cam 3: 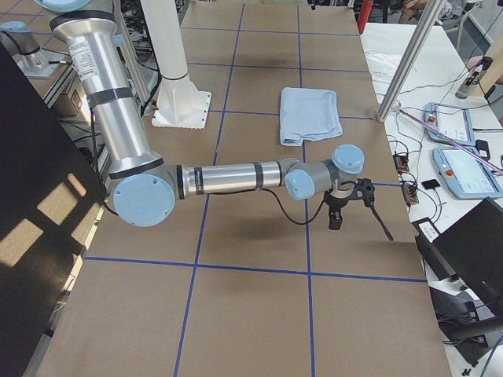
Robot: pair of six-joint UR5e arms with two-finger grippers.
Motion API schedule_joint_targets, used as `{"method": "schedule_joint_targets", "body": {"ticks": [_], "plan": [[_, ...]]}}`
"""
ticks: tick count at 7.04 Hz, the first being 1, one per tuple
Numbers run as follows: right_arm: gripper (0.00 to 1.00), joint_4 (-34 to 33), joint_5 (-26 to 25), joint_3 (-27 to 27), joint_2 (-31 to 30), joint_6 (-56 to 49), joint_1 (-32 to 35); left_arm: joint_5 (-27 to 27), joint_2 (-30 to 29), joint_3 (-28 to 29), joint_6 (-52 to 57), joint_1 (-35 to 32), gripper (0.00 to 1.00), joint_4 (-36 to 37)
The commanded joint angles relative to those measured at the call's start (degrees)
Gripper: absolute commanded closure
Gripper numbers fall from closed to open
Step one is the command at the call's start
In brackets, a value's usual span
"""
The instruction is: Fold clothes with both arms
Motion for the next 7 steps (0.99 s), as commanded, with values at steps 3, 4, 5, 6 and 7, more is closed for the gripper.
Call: {"method": "schedule_joint_targets", "body": {"ticks": [3, 4, 5, 6, 7], "plan": [[0.00, -4.5, 0.9, 6.4, -11.5, -14.6, 10.2, -2.6, 4.7, -5.0, 7.3, -5.5, 0.00, 10.3], [0.00, -10.8, 0.0, 7.8, -10.9, -15.2, 10.5, -0.6, 8.5, -5.6, 11.2, -5.6, 0.00, 10.1], [0.00, -11.4, -0.3, 9.6, -11.6, -15.5, 10.5, -0.7, 13.8, -6.8, 14.0, -5.7, 0.00, 9.7], [0.00, -11.5, -0.7, 9.3, -11.4, -15.5, 10.3, -0.9, 13.8, -7.7, 13.4, -5.7, 0.00, 9.6], [0.00, -11.6, -3.4, 9.4, -11.6, -16.6, 10.3, -0.8, 12.9, -7.5, 12.9, -5.6, 0.00, 10.1]]}}
